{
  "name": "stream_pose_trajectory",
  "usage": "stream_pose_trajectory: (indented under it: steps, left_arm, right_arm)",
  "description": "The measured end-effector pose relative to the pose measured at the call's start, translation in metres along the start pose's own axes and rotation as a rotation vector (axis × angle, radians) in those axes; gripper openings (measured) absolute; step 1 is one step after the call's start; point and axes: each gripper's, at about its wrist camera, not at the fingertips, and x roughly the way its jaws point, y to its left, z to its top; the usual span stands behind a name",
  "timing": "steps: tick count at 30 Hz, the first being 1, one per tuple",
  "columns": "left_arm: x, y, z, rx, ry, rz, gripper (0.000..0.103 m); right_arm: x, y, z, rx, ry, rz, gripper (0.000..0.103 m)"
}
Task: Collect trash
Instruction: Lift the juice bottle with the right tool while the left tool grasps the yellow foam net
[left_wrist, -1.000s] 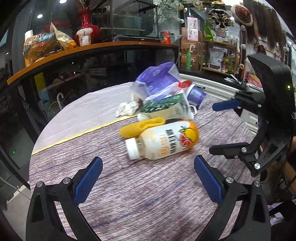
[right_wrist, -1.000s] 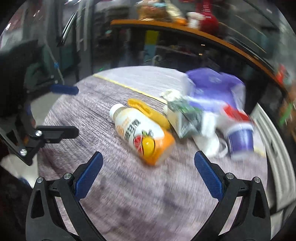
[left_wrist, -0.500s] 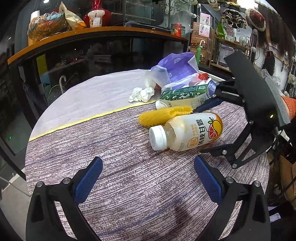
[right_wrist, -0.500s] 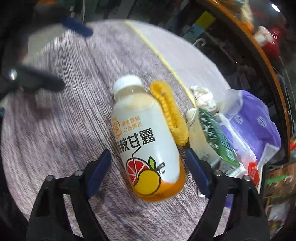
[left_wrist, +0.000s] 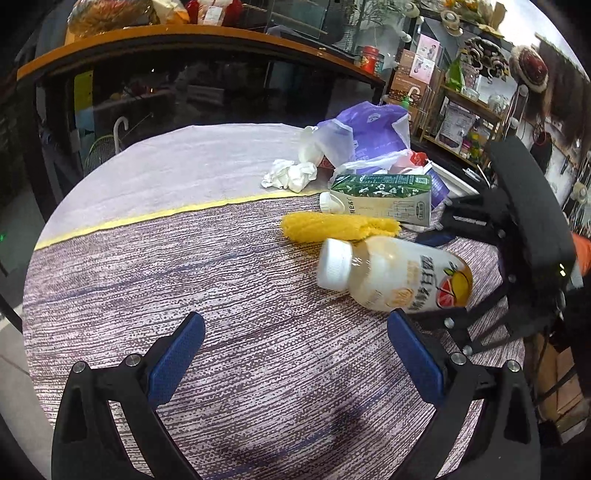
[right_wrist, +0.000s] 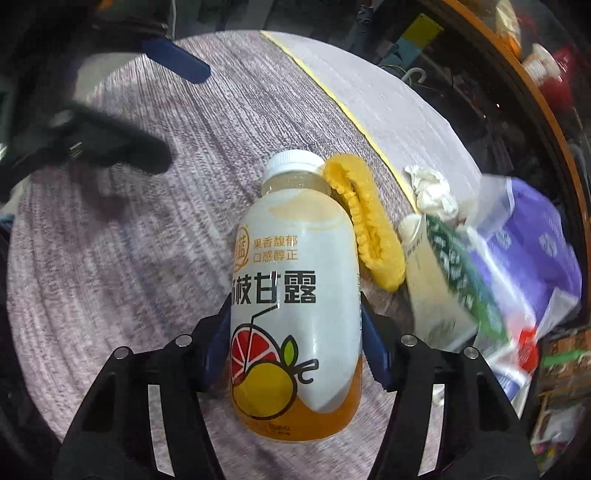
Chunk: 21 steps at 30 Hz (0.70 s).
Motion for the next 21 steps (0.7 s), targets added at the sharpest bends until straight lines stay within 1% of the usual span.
stream_pose_trajectory:
  steps: [3,6,9,11,14,16,18,19,20,21]
  left_arm:
    - [0.003,0.004,0.002,-0.04,0.014,-0.026,0.097]
    - [0.006,0.002,0.005,-0.053,0.011,-0.038,0.097]
    - [0.009,-0.008,0.012,-0.022,0.001,-0.037,0.097]
    - [0.016,-0.019,0.017,0.029,0.011,-0.035,0.097]
    - [0.032,-0.033,0.024,0.084,0.054,-0.033,0.097]
    - [0.047,-0.04,0.03,0.098,0.094,-0.035,0.096]
    - [0.062,-0.042,0.036,0.087,0.135,-0.029,0.093]
    - [0.071,-0.042,0.04,0.071,0.16,-0.045,0.093]
    - [0.079,-0.04,0.043,0.046,0.184,-0.053,0.093]
    - [0.087,-0.037,0.045,0.013,0.207,-0.045,0.093]
  right_arm:
    - [-0.009,0.011,-0.011,0.034,-0.028,-0.013,0.062]
    - [-0.027,0.025,-0.027,0.091,-0.085,-0.003,0.062]
    - [-0.038,0.031,-0.041,0.15,-0.123,-0.008,0.062]
    - [-0.048,0.032,-0.056,0.219,-0.157,-0.002,0.062]
    - [-0.057,0.03,-0.079,0.32,-0.179,-0.016,0.062]
    - [-0.062,0.027,-0.096,0.393,-0.194,-0.03,0.062]
    - [-0.069,0.026,-0.113,0.462,-0.2,-0.042,0.062]
    - [-0.072,0.026,-0.12,0.486,-0.201,-0.052,0.062]
    - [-0.075,0.028,-0.127,0.501,-0.202,-0.062,0.062]
    - [-0.079,0.03,-0.134,0.515,-0.203,-0.074,0.062]
